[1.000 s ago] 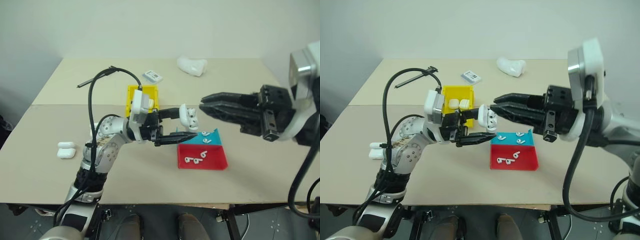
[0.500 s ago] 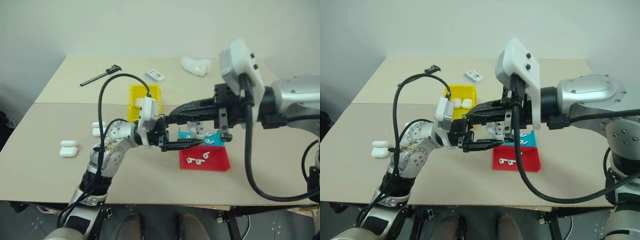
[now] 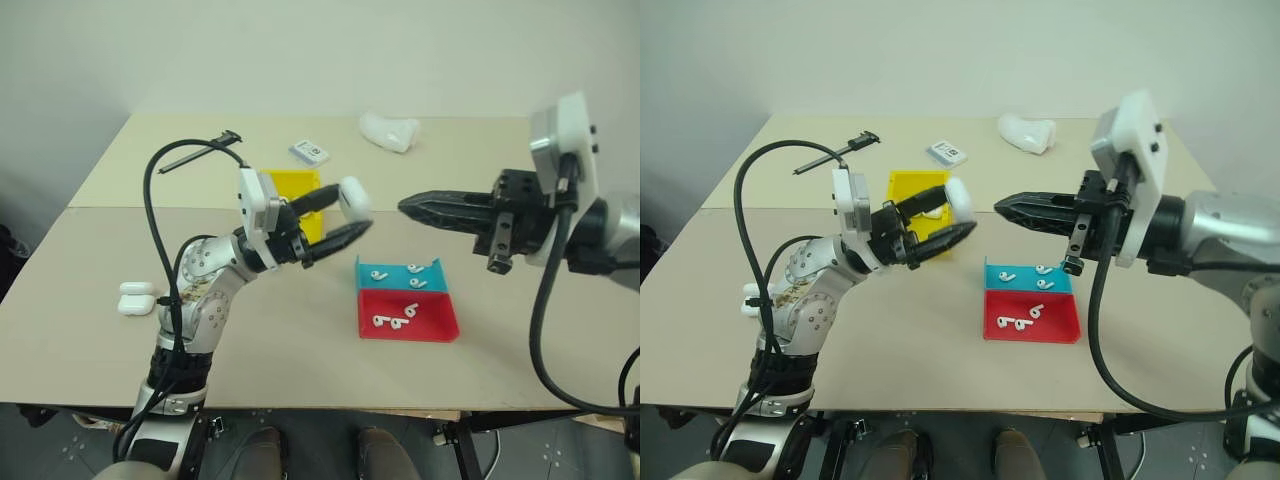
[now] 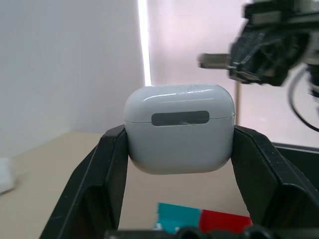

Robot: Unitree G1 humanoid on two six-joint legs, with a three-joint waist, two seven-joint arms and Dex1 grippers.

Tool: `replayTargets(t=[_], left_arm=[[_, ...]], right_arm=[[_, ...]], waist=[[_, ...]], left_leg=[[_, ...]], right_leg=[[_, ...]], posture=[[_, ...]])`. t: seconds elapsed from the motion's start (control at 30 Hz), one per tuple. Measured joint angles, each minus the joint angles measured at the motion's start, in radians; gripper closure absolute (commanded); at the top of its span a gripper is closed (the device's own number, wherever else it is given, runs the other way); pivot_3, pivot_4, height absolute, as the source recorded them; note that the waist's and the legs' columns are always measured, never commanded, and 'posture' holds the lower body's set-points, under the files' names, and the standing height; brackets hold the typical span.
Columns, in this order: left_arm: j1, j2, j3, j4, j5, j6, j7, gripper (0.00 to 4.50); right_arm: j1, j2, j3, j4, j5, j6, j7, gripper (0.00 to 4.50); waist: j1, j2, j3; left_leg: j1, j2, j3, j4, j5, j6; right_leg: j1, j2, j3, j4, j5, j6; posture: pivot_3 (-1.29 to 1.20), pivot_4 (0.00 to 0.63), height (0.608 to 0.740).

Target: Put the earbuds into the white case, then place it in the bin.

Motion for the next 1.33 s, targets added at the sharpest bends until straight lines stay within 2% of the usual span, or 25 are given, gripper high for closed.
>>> replayTargets(t=[0.07, 0.2, 0.33, 0.47, 0.63, 0.8, 0.9, 1.03, 1.17, 1.23, 1.33], left_arm=[[-0.003, -0.041, 0.022, 0.014, 0.087, -0.004, 0.165, 1.72], [-0.058, -0.076, 0.032, 0.158, 0.283, -0.049, 0.423, 1.72], [-0.141, -0.104, 0.023, 0.321, 0.389, -0.092, 0.551, 1.72], [-0.202, -0.123, 0.006, 0.479, 0.464, -0.122, 0.635, 1.72], [-0.222, -0.132, -0.018, 0.599, 0.508, -0.123, 0.657, 0.06], [-0.2, -0.112, -0.025, 0.577, 0.499, -0.127, 0.598, 0.02], [-0.132, -0.045, -0.017, 0.473, 0.444, -0.093, 0.487, 0.02], [0.007, 0.127, 0.02, 0.189, 0.3, 0.068, 0.282, 0.02], [0.154, 0.305, 0.106, -0.094, 0.103, 0.201, 0.093, 0.02], [0.252, 0.415, 0.189, -0.231, -0.027, 0.278, 0.002, 0.02], [0.326, 0.522, 0.289, -0.334, -0.151, 0.345, -0.084, 0.02]], right_arm=[[0.077, 0.029, 0.011, -0.041, -0.092, -0.048, -0.047, 4.46], [0.102, 0.092, 0.108, -0.099, -0.235, -0.08, -0.157, 4.46], [0.092, 0.127, 0.183, -0.11, -0.308, -0.081, -0.199, 4.46], [0.085, 0.142, 0.184, -0.123, -0.326, -0.081, -0.21, 4.46], [0.085, 0.151, 0.184, -0.138, -0.343, -0.081, -0.211, 4.5], [0.087, 0.161, 0.184, -0.139, -0.346, -0.081, -0.211, 4.5], [0.102, 0.172, 0.185, -0.139, -0.356, -0.082, -0.21, 4.5], [0.18, 0.219, 0.209, -0.11, -0.418, -0.146, -0.203, 4.5], [0.264, 0.24, 0.224, -0.045, -0.493, -0.234, -0.171, 4.5], [0.311, 0.23, 0.223, -0.003, -0.533, -0.289, -0.131, 4.5], [0.355, 0.194, 0.216, 0.036, -0.56, -0.331, -0.063, 4.5]], waist=[[0.005, 0.0, 0.0], [0.002, 0.0, 0.0], [0.004, 0.0, 0.0], [0.009, 0.0, 0.0], [0.01, 0.0, 0.0], [0.005, 0.0, 0.0], [-0.005, 0.0, 0.0], [-0.015, 0.0, 0.0], [-0.011, 0.0, 0.0], [-0.009, 0.0, 0.0], [-0.003, 0.0, 0.0]], left_leg=[[0.0, 0.0, 0.0, 0.0, 0.0, 0.0], [0.001, 0.0, 0.0, 0.0, 0.0, -0.001], [0.0, -0.001, 0.001, 0.0, 0.0, 0.0], [-0.001, -0.001, 0.002, 0.0, 0.0, 0.0], [-0.001, -0.001, 0.003, 0.0, 0.0, 0.0], [0.0, 0.0, 0.003, 0.0, 0.0, 0.0], [0.0, 0.0, 0.003, 0.0, 0.0, -0.001], [0.0, 0.001, 0.003, 0.0, 0.001, -0.002], [0.002, 0.001, 0.004, 0.0, 0.001, -0.003], [0.002, 0.001, 0.004, -0.001, 0.001, -0.003], [0.003, 0.001, 0.005, 0.0, 0.001, -0.003]], right_leg=[[0.0, 0.0, 0.0, 0.0, 0.0, 0.001], [0.0, 0.001, 0.001, 0.001, 0.001, 0.001], [-0.001, 0.001, 0.001, 0.0, 0.001, 0.001], [-0.001, 0.001, 0.001, -0.002, 0.001, 0.001], [-0.001, 0.001, 0.001, -0.001, 0.001, 0.001], [-0.001, 0.001, 0.001, 0.0, 0.001, 0.001], [-0.002, 0.001, 0.001, 0.0, 0.001, 0.001], [-0.002, 0.001, 0.002, 0.001, 0.001, 0.001], [-0.001, 0.0, 0.001, 0.001, 0.001, 0.001], [-0.001, 0.0, 0.001, 0.001, 0.0, 0.001], [0.0, 0.0, 0.0, 0.001, 0.0, 0.001]], posture=[[0.0, 0.15, 0.74], [0.0, 0.15, 0.74], [0.0, 0.15, 0.74], [0.0, 0.15, 0.74], [0.0, 0.15, 0.74], [0.0, 0.15, 0.74], [0.0, 0.15, 0.74], [0.0, 0.15, 0.74], [0.0, 0.15, 0.74], [0.0, 0.15, 0.74], [0.0, 0.15, 0.74]])
